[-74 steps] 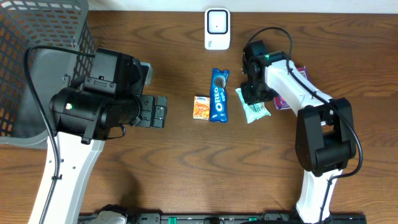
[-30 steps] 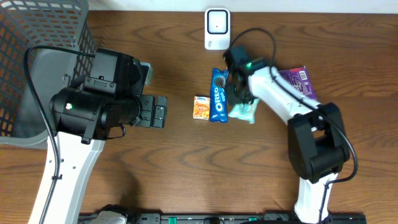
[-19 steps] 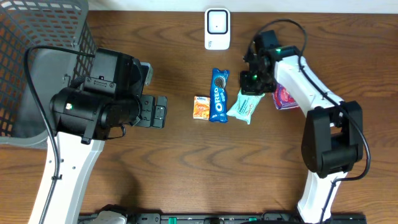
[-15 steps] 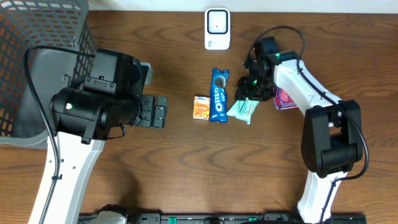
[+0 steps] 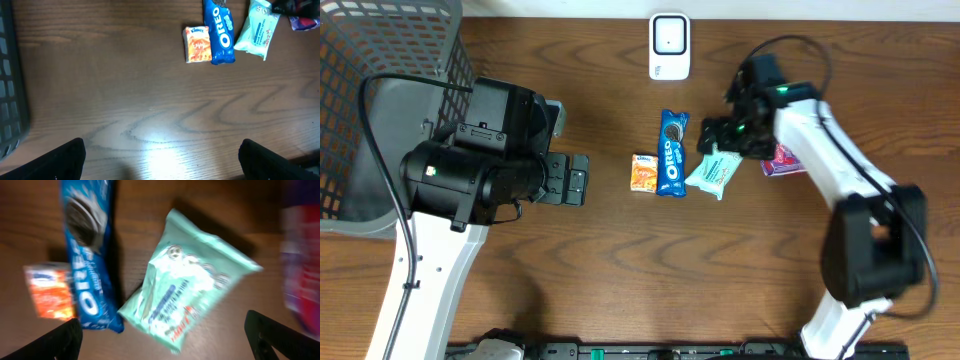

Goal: Scan the item barcode

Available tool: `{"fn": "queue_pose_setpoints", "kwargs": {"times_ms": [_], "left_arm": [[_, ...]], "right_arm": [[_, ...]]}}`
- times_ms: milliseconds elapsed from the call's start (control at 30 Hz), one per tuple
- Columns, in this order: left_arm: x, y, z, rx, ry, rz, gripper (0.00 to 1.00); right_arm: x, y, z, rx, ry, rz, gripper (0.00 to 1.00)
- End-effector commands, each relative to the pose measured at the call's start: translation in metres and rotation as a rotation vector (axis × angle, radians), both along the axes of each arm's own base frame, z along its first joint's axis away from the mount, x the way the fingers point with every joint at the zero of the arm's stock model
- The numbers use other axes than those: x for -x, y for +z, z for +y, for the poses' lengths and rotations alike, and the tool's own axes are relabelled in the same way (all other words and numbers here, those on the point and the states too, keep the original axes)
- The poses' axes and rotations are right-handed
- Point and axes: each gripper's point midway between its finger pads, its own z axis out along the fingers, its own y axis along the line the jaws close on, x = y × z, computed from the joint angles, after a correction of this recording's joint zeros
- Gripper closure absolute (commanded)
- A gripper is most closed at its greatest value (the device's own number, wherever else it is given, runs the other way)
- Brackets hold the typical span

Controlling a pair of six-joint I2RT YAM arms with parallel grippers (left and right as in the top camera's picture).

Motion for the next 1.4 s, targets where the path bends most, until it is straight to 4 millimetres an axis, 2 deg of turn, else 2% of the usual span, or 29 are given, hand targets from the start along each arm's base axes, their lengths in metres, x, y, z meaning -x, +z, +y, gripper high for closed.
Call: {"fn": "queue_pose_setpoints", "kwargs": {"times_ms": [0, 100, 300, 467, 700, 800, 933, 1000, 1200, 1367], "left_arm": [[-0.002, 0.002, 0.003, -0.01, 0.012, -0.005, 0.02], [-0.002, 0.002, 0.003, -0.01, 0.012, -0.005, 0.02], [-0.002, 0.002, 0.003, -0.01, 0.012, -0.005, 0.02], [-0.002, 0.002, 0.003, -0.01, 0.012, -0.005, 0.02], [-0.002, 0.002, 0.003, -0.01, 0.012, -0.005, 0.02], [-0.002, 0.002, 0.003, -0.01, 0.012, -0.005, 0.02], [-0.002, 0.002, 0.003, -0.01, 0.012, -0.005, 0.02], [-0.002, 0.002, 0.003, -0.01, 0.012, -0.005, 0.02], [-0.002, 0.002, 0.003, -0.01, 0.012, -0.005, 0.02], [-0.002, 0.002, 0.003, -0.01, 0.012, -0.005, 0.02]], "right_arm": [[0.003, 0.025, -0.012, -0.022, -0.06, -0.022, 0.01], [0.017, 0.012, -0.011, -0.036, -0.061, 0.05, 0.01], [0.032, -0.023, 0.015, -0.22, -0.095, 0.108, 0.01], [0.039, -0.051, 0.01, -0.241, -0.175, 0.12, 0.01], [0.04, -0.075, 0.005, -0.27, -0.252, 0.09, 0.06], [0.038, -0.084, -0.003, -0.288, -0.31, 0.074, 0.11], [0.035, -0.093, -0.02, -0.317, -0.364, 0.043, 0.29], [0.034, -0.094, -0.023, -0.349, -0.372, 0.032, 0.35], [0.041, -0.099, -0.022, -0.39, -0.369, 0.034, 0.32], [0.038, -0.098, -0.019, -0.401, -0.387, 0.032, 0.32]]}}
